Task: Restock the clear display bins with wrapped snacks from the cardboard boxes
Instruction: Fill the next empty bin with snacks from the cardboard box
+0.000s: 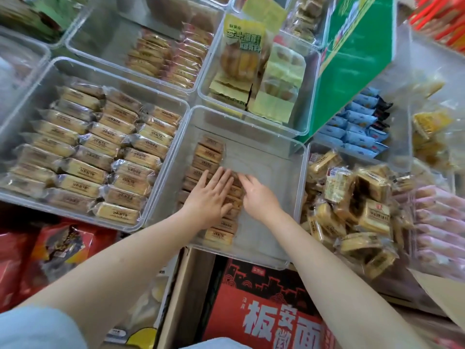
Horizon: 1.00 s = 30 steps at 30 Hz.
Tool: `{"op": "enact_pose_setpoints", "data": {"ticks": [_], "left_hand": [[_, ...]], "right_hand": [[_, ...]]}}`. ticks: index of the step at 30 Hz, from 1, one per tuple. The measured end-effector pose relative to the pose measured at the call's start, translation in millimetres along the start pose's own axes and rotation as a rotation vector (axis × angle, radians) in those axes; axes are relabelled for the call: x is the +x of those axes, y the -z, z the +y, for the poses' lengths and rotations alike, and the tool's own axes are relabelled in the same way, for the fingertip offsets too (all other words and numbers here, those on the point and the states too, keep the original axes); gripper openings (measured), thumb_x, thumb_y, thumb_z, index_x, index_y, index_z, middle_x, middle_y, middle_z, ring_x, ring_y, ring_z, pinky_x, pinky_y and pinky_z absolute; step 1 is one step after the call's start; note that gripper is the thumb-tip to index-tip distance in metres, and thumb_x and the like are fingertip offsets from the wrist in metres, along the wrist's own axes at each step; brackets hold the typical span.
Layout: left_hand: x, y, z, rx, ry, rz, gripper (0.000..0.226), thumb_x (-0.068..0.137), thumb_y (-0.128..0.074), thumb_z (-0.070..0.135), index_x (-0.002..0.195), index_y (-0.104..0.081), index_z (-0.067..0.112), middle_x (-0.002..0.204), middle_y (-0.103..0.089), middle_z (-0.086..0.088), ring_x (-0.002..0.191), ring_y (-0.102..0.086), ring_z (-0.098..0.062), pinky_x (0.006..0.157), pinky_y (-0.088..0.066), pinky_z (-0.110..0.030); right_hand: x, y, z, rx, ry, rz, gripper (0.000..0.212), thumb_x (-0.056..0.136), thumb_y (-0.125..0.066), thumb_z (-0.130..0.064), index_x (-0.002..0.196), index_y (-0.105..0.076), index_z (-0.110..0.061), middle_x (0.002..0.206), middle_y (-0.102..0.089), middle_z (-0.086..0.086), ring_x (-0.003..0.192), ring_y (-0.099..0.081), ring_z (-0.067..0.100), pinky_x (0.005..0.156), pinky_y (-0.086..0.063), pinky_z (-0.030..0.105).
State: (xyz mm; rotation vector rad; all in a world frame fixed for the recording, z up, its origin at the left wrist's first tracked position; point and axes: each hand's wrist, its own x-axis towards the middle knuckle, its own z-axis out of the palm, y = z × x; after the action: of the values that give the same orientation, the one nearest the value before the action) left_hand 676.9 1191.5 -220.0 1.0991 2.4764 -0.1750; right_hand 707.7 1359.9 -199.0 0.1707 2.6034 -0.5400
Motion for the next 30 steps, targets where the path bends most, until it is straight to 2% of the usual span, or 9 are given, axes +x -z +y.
{"op": "enact_pose_setpoints", "data": {"ticks": [4,8,10,14,17,20,24,26,30], "left_hand": [[-3,12,1,0.019,0.031,-0.024,0.073,0.104,-0.009,0.056,0.159,0.010,0.012,0.167,0.017,-0.009,0.153,0.019,-0.025,0.124,0.006,-0.052],[-27,47,21,-0.036,0.009,0.041,0.067,0.107,-0.024,0.044,0.161,-0.002,0.011,0.169,0.005,-0.010,0.155,0.007,-0.027,0.125,-0.003,-0.048],[-50,68,49,-0.140,-0.023,0.140,0.061,0.104,-0.037,0.037,0.159,-0.021,0.014,0.166,-0.020,-0.009,0.153,-0.019,-0.027,0.121,-0.019,-0.043],[-114,101,147,-0.445,-0.132,0.260,0.041,0.104,-0.044,0.034,0.142,-0.052,0.022,0.141,-0.058,-0.003,0.128,-0.053,-0.024,0.102,-0.041,-0.037],[-155,104,237,-0.663,-0.248,0.254,0.035,0.103,-0.047,0.035,0.134,-0.059,0.024,0.133,-0.059,0.003,0.118,-0.059,-0.020,0.091,-0.048,-0.034],[-177,92,323,-0.925,-0.310,0.174,0.047,0.100,-0.051,0.044,0.144,-0.046,0.027,0.145,-0.045,0.007,0.132,-0.046,-0.012,0.105,-0.043,-0.034],[-194,85,420,-1.261,-0.231,0.105,0.091,0.086,-0.057,0.068,0.158,-0.013,0.035,0.163,-0.015,0.018,0.148,-0.018,-0.004,0.117,-0.022,-0.031],[-194,82,454,-1.330,-0.160,0.118,0.097,0.085,-0.063,0.067,0.158,-0.004,0.041,0.164,-0.009,0.023,0.150,-0.011,-0.003,0.119,-0.018,-0.034],[-181,67,481,-1.422,-0.028,0.259,0.092,0.082,-0.064,0.042,0.158,-0.011,0.040,0.162,-0.020,0.019,0.149,-0.022,-0.007,0.121,-0.029,-0.050]], "right_hand": [[-27,15,-7,-0.029,-0.011,-0.008,0.061,0.098,-0.046,-0.012,0.156,-0.028,-0.015,0.161,-0.025,0.006,0.140,-0.037,0.031,0.111,-0.038,0.043],[-104,57,-10,0.126,0.083,0.152,0.032,0.101,-0.048,-0.016,0.129,-0.063,-0.013,0.129,-0.061,0.005,0.113,-0.058,0.020,0.096,-0.046,0.035],[-163,80,-3,0.157,0.143,0.292,0.024,0.101,-0.050,-0.016,0.115,-0.070,-0.016,0.111,-0.070,-0.001,0.094,-0.062,0.011,0.085,-0.050,0.032],[-288,112,33,0.131,0.232,0.587,0.019,0.096,-0.055,-0.011,0.099,-0.073,-0.012,0.088,-0.072,-0.004,0.073,-0.059,0.003,0.066,-0.046,0.015],[-366,117,70,0.142,0.167,0.747,0.017,0.092,-0.056,-0.006,0.090,-0.073,-0.009,0.076,-0.068,-0.004,0.062,-0.053,-0.003,0.059,-0.042,0.014],[-423,108,112,0.299,0.092,0.834,0.018,0.089,-0.055,-0.001,0.079,-0.069,-0.006,0.067,-0.060,-0.011,0.058,-0.053,0.008,0.055,-0.038,0.014],[-467,76,178,0.462,-0.062,0.858,0.020,0.089,-0.051,-0.010,0.074,-0.064,-0.012,0.062,-0.057,-0.010,0.061,-0.056,0.013,0.058,-0.047,0.026],[-476,57,214,0.440,-0.129,0.818,0.019,0.091,-0.051,-0.013,0.075,-0.062,-0.013,0.064,-0.058,-0.006,0.062,-0.055,0.011,0.058,-0.046,0.024],[-463,12,286,0.135,-0.293,0.407,0.016,0.097,-0.053,-0.025,0.096,-0.065,-0.015,0.084,-0.065,0.001,0.078,-0.063,0.022,0.062,-0.048,0.032]]}}
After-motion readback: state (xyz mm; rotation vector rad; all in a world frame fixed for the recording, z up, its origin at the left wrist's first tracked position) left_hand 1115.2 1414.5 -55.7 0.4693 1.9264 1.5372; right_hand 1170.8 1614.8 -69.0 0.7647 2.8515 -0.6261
